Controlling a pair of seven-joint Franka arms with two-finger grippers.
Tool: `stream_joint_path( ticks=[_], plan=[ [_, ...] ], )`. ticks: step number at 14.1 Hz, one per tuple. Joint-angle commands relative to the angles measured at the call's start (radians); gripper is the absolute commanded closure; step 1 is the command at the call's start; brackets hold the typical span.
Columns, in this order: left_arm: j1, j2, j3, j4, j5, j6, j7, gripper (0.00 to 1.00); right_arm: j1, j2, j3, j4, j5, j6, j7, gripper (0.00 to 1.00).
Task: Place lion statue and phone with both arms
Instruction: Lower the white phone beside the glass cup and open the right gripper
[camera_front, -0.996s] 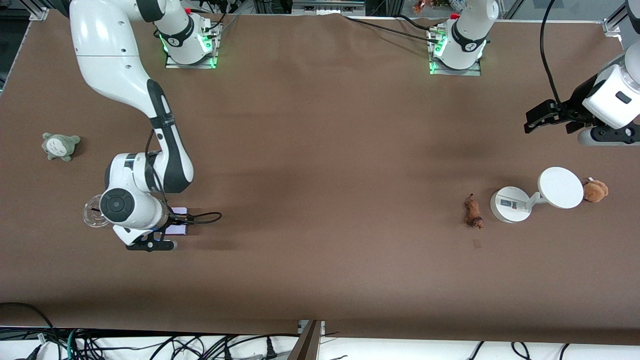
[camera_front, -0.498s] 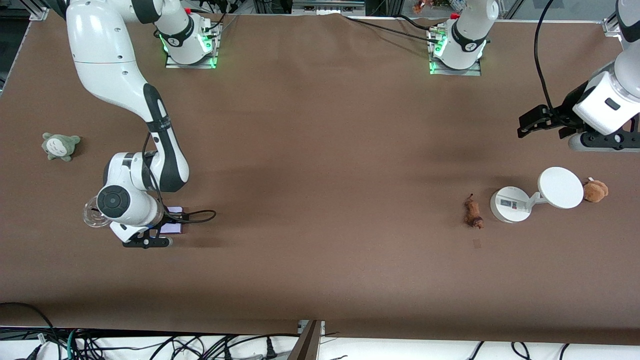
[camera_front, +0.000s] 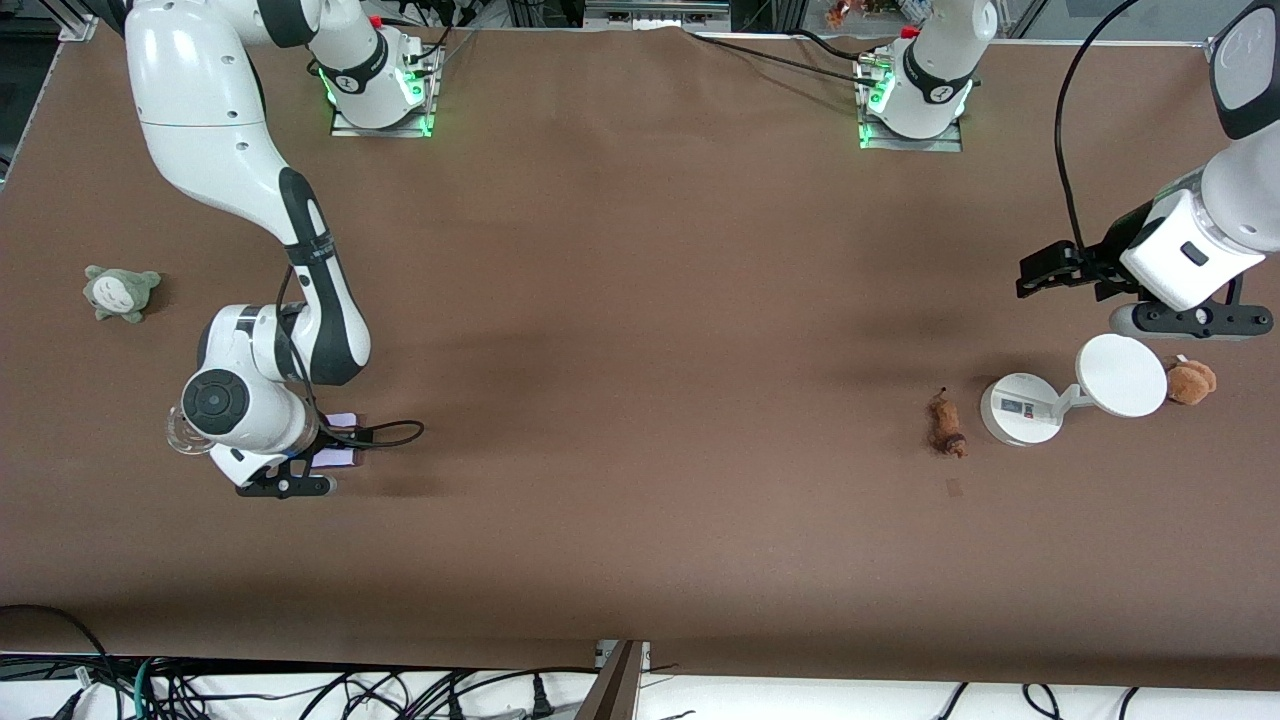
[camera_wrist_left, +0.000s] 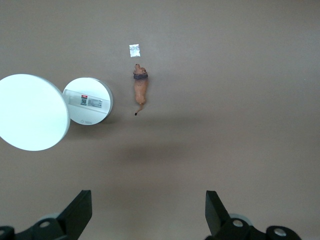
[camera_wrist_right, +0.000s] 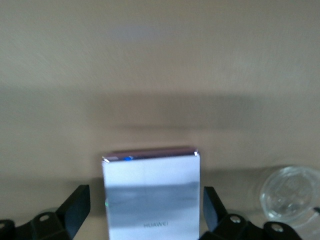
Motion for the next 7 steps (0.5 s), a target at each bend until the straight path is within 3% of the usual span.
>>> stream_joint_path(
  ticks=[1, 7],
  plan=[
    [-0.024, 0.018, 0.003, 0.037, -0.012, -0.01, 0.004, 0.0, 0.001, -0.065, 0.01, 0.06, 0.01, -0.104, -0.024, 0.0],
    [-0.035, 0.018, 0.003, 0.035, -0.012, -0.01, 0.005, 0.0, 0.011, -0.264, 0.01, 0.126, -0.003, -0.427, -0.028, 0.0]
  ],
)
